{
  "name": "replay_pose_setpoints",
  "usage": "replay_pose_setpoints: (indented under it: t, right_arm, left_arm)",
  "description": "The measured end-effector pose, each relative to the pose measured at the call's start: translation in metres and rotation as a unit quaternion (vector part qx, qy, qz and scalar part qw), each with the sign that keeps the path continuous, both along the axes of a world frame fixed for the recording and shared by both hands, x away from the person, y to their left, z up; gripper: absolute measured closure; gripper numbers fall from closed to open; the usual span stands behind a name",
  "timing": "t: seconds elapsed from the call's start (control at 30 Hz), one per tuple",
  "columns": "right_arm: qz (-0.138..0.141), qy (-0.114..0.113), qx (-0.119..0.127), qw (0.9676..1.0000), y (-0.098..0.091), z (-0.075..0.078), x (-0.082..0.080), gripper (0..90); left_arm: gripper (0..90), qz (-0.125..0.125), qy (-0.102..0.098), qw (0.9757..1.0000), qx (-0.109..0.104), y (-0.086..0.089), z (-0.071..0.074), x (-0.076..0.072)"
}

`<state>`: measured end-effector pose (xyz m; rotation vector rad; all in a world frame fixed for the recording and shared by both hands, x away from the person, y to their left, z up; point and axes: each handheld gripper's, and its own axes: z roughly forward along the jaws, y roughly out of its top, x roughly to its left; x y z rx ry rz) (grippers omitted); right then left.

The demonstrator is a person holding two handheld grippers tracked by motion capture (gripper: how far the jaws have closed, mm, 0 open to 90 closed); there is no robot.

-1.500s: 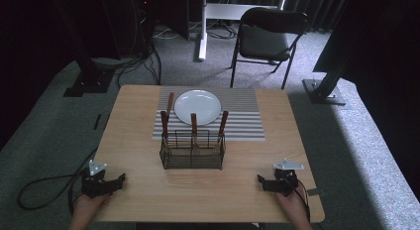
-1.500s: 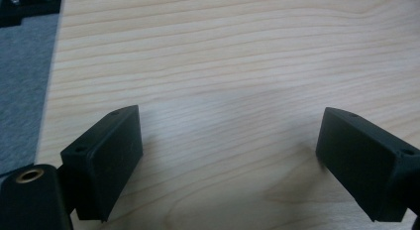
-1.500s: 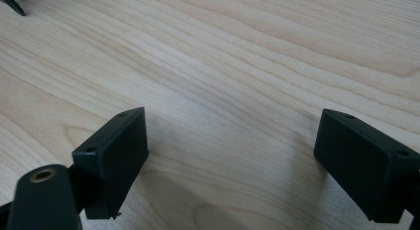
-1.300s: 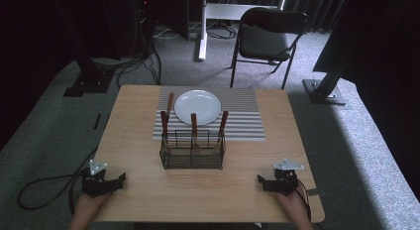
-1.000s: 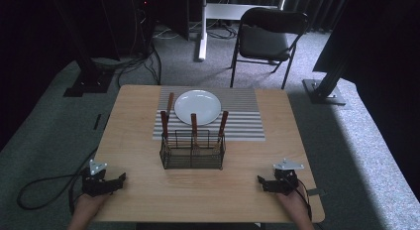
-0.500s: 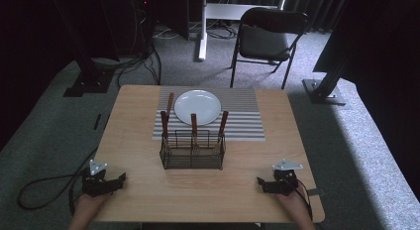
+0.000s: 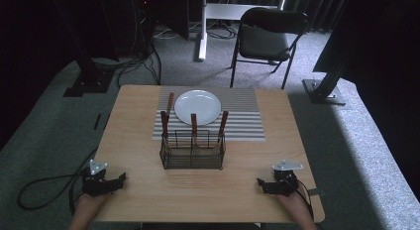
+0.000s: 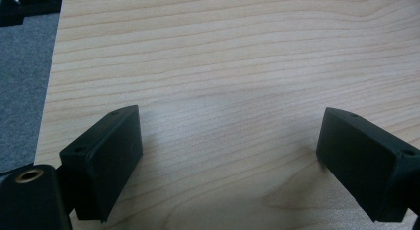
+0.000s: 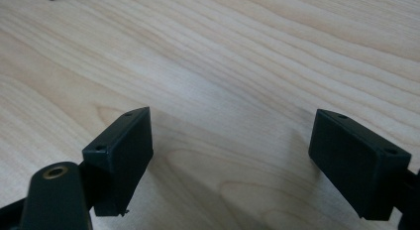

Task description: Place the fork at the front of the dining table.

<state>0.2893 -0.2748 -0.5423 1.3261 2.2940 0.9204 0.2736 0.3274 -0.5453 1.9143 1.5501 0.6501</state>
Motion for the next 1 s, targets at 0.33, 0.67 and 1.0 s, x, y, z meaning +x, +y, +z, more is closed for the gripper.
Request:
replay_pose_setpoints:
  t: [0.33,0.67,1.0]
  right_arm:
    - [0.015,-0.016,0.020,0.9996,0.010,0.022,-0.009,17.0]
    - [0.035,-0.049,0.048,0.9970,0.026,0.053,-0.013,18.1]
    - [0.059,-0.080,0.060,0.9932,0.045,0.079,-0.013,18.2]
  left_arm:
    - [10.4,0.000,0.000,1.0000,0.000,0.000,0.000,0.000]
    - [10.4,0.000,0.000,1.0000,0.000,0.000,0.000,0.000]
    - [10.4,0.000,0.000,1.0000,0.000,0.000,0.000,0.000]
